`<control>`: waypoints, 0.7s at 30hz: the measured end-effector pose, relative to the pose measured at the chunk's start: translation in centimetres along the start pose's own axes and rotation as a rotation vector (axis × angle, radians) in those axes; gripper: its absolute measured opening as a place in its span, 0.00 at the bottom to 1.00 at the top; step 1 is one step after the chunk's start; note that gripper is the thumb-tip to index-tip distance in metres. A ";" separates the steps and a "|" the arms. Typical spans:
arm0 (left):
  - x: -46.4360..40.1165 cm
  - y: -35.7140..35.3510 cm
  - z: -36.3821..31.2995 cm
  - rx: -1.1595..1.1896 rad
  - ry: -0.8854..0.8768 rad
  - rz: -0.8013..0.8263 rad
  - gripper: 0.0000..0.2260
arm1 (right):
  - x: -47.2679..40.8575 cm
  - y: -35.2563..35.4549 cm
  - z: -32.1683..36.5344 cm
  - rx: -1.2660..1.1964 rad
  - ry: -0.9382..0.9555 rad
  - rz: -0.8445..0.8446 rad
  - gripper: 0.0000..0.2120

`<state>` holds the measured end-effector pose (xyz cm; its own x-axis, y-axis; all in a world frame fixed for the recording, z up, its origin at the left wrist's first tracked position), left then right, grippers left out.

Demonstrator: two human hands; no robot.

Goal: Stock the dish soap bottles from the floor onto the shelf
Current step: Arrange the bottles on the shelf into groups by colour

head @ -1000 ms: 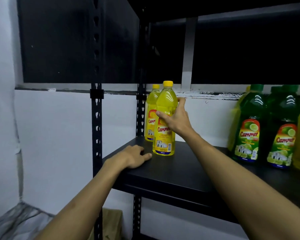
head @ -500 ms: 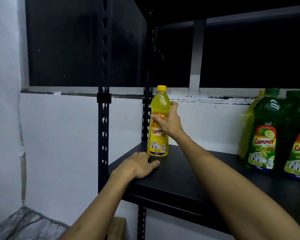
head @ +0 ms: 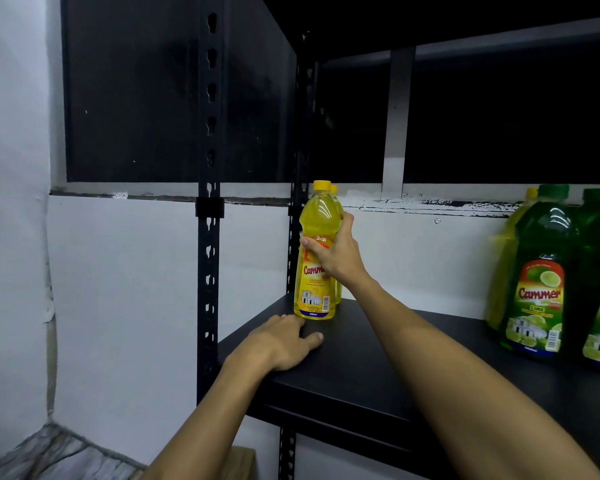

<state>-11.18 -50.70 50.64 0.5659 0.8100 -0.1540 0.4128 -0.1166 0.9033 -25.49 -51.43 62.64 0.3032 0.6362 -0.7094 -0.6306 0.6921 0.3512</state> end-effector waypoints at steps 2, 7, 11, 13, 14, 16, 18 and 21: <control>0.0 0.0 -0.1 -0.002 0.002 -0.001 0.31 | 0.0 0.1 0.0 0.009 -0.002 0.002 0.40; 0.0 0.3 -0.1 0.015 0.019 -0.021 0.30 | 0.3 0.0 -0.1 0.028 -0.031 0.027 0.44; 0.4 1.0 -0.4 0.021 0.011 -0.069 0.27 | 1.7 1.7 0.0 0.083 -0.056 0.063 0.45; 0.8 1.5 -0.9 0.013 -0.027 -0.107 0.22 | 2.9 4.1 0.2 0.151 -0.062 0.064 0.44; 1.1 1.7 -1.2 0.002 -0.049 -0.130 0.21 | 3.6 5.6 0.3 0.191 -0.057 0.065 0.44; 1.6 2.2 -2.3 -0.011 -0.084 -0.186 0.21 | 5.1 9.0 0.6 0.241 -0.037 0.060 0.42; 2.0 2.5 -4.2 0.013 -0.105 -0.228 0.21 | 6.6 12.6 0.8 0.267 -0.022 0.032 0.39; 2.6 2.4 -9.4 0.042 -0.190 -0.230 0.23 | 8.8 17.8 0.8 0.347 -0.010 -0.015 0.34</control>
<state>-15.45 -43.49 56.18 0.5757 0.6964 -0.4284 0.5727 0.0306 0.8192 -33.50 -33.23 63.08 0.3184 0.6268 -0.7111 -0.3456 0.7753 0.5287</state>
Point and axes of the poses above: each hand's wrist, its own x-axis away from the middle knuckle, its own y-axis out of the back of the hand, z = x × y, the point moved 6 cm from there along -x, towards the middle knuckle, and after that the axes turned 6 degrees about x, right-handed, at the moved point
